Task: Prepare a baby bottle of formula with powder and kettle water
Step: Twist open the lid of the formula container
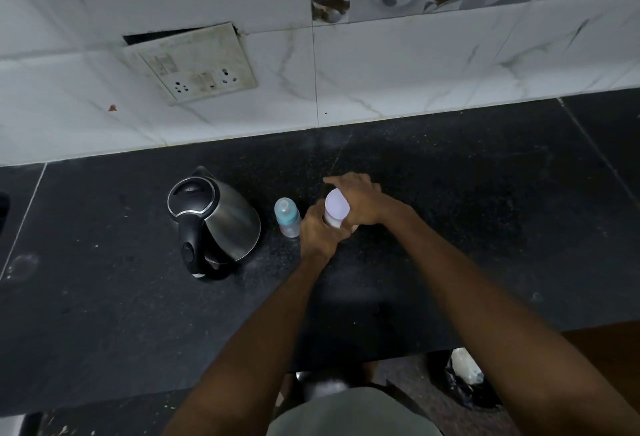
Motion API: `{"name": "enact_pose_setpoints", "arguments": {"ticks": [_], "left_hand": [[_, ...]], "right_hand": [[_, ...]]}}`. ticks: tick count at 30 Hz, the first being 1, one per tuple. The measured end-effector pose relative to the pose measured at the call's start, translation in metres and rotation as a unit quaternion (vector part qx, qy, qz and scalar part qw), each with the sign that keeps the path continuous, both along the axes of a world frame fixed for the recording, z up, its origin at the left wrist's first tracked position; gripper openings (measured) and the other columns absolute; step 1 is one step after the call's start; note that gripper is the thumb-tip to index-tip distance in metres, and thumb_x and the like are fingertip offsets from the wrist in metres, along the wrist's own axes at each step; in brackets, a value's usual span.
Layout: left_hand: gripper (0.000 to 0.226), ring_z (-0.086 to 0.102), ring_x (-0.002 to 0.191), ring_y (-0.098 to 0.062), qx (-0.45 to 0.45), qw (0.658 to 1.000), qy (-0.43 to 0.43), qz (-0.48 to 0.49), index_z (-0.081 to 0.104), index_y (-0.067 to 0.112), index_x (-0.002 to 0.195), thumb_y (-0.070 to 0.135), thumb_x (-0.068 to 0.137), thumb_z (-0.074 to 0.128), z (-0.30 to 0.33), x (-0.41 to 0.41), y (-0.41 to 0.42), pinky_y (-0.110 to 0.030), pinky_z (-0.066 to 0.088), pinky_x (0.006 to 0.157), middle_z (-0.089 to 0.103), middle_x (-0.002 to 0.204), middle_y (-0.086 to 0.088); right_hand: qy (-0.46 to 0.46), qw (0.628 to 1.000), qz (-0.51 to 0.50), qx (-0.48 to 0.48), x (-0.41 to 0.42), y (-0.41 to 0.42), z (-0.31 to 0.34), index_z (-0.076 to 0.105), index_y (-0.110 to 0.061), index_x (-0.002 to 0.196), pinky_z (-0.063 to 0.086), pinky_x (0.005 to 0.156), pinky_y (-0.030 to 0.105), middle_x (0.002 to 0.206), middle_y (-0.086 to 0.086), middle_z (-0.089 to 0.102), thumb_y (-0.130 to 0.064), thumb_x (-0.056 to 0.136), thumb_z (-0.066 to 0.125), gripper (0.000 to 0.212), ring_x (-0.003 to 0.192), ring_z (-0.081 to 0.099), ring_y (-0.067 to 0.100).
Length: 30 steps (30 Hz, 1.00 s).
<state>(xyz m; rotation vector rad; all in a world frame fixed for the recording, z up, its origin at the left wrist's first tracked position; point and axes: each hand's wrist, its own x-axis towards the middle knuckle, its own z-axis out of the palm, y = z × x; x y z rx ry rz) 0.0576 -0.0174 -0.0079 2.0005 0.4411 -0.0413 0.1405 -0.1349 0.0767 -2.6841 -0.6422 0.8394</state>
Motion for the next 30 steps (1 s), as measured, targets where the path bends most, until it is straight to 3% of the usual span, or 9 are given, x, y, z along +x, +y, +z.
{"name": "enact_pose_setpoints", "arguments": {"ticks": [3, 6, 9, 14, 17, 20, 23, 27, 30], "left_hand": [[0.077, 0.067, 0.111, -0.021, -0.003, 1.0, -0.002, 0.01, 0.061, 0.01, 0.135, 0.026, 0.068, 0.096, -0.005, 0.0, 0.002, -0.044, 0.057, 0.098, 0.07, 0.124, -0.004], [0.075, 0.069, 0.109, -0.019, -0.012, 1.0, 0.005, 0.012, 0.063, 0.012, 0.132, 0.026, 0.067, 0.097, -0.011, 0.0, 0.002, -0.043, 0.058, 0.098, 0.072, 0.121, -0.002], [0.077, 0.07, 0.11, -0.014, -0.031, 0.999, 0.005, 0.008, 0.063, 0.02, 0.134, 0.033, 0.065, 0.096, -0.02, 0.0, 0.004, -0.042, 0.06, 0.097, 0.073, 0.121, 0.003], [0.077, 0.072, 0.107, -0.01, -0.052, 0.999, 0.0, 0.013, 0.064, 0.022, 0.131, 0.043, 0.061, 0.089, -0.022, -0.001, 0.001, -0.042, 0.061, 0.095, 0.075, 0.118, 0.007], [0.075, 0.07, 0.11, -0.012, -0.041, 0.999, -0.01, 0.02, 0.063, 0.021, 0.134, 0.035, 0.065, 0.091, -0.022, -0.003, -0.001, -0.042, 0.06, 0.097, 0.074, 0.121, 0.005], [0.075, 0.069, 0.112, -0.013, -0.025, 0.999, -0.019, 0.026, 0.063, 0.02, 0.136, 0.032, 0.068, 0.094, -0.022, -0.004, -0.003, -0.04, 0.058, 0.1, 0.072, 0.124, 0.004], [0.073, 0.068, 0.111, -0.015, -0.026, 0.999, -0.018, 0.03, 0.063, 0.017, 0.135, 0.028, 0.07, 0.095, -0.016, -0.005, -0.004, -0.039, 0.058, 0.1, 0.072, 0.124, 0.002], [0.075, 0.07, 0.112, -0.015, -0.024, 0.999, -0.013, 0.029, 0.062, 0.018, 0.138, 0.029, 0.07, 0.093, -0.019, -0.006, -0.002, -0.043, 0.059, 0.099, 0.074, 0.123, 0.002], [0.079, 0.067, 0.119, -0.019, -0.014, 1.0, -0.01, 0.026, 0.059, 0.015, 0.142, 0.026, 0.073, 0.093, -0.02, -0.006, -0.002, -0.045, 0.056, 0.104, 0.071, 0.131, -0.002]], "right_hand": [[-0.031, 0.998, -0.046, -0.038, 0.001, 0.002, 0.007, 0.037, -0.021, 0.157, 0.037, 0.11, 0.055, 0.156, 0.016, 0.034, -0.059, 0.086, 0.074, 0.089, 0.141, 0.037, 0.042], [-0.086, 0.987, -0.054, -0.127, -0.003, 0.013, 0.009, 0.051, -0.014, 0.147, 0.048, 0.098, 0.044, 0.144, 0.015, 0.055, -0.072, 0.091, 0.056, 0.081, 0.126, 0.059, 0.035], [-0.08, 0.99, -0.044, -0.109, -0.004, 0.02, 0.007, 0.055, -0.013, 0.142, 0.051, 0.094, 0.04, 0.137, 0.013, 0.062, -0.06, 0.091, 0.068, 0.071, 0.12, 0.064, 0.032], [0.006, 0.996, 0.013, -0.087, 0.008, 0.023, 0.008, 0.031, -0.025, 0.162, 0.045, 0.111, 0.046, 0.158, 0.017, 0.036, -0.029, 0.084, 0.081, 0.093, 0.141, 0.045, 0.038], [-0.033, 0.997, -0.031, -0.067, 0.008, 0.019, 0.008, 0.039, -0.024, 0.157, 0.046, 0.108, 0.049, 0.155, 0.016, 0.04, -0.043, 0.089, 0.076, 0.08, 0.139, 0.047, 0.04], [-0.125, 0.984, -0.057, -0.115, 0.003, 0.02, 0.011, 0.057, -0.015, 0.138, 0.049, 0.091, 0.042, 0.136, 0.014, 0.058, -0.061, 0.09, 0.068, 0.067, 0.12, 0.062, 0.035], [-0.144, 0.982, -0.058, -0.109, -0.002, 0.024, 0.014, 0.065, -0.012, 0.124, 0.047, 0.079, 0.036, 0.119, 0.011, 0.069, -0.064, 0.087, 0.07, 0.064, 0.107, 0.069, 0.031], [-0.089, 0.991, -0.031, -0.094, 0.0, 0.028, 0.018, 0.061, -0.012, 0.135, 0.053, 0.092, 0.04, 0.131, 0.013, 0.062, -0.046, 0.081, 0.083, 0.067, 0.118, 0.063, 0.034], [-0.04, 0.994, 0.03, -0.096, 0.007, 0.025, 0.024, 0.051, -0.02, 0.151, 0.044, 0.107, 0.041, 0.147, 0.014, 0.049, -0.023, 0.082, 0.085, 0.077, 0.134, 0.051, 0.036]]}}
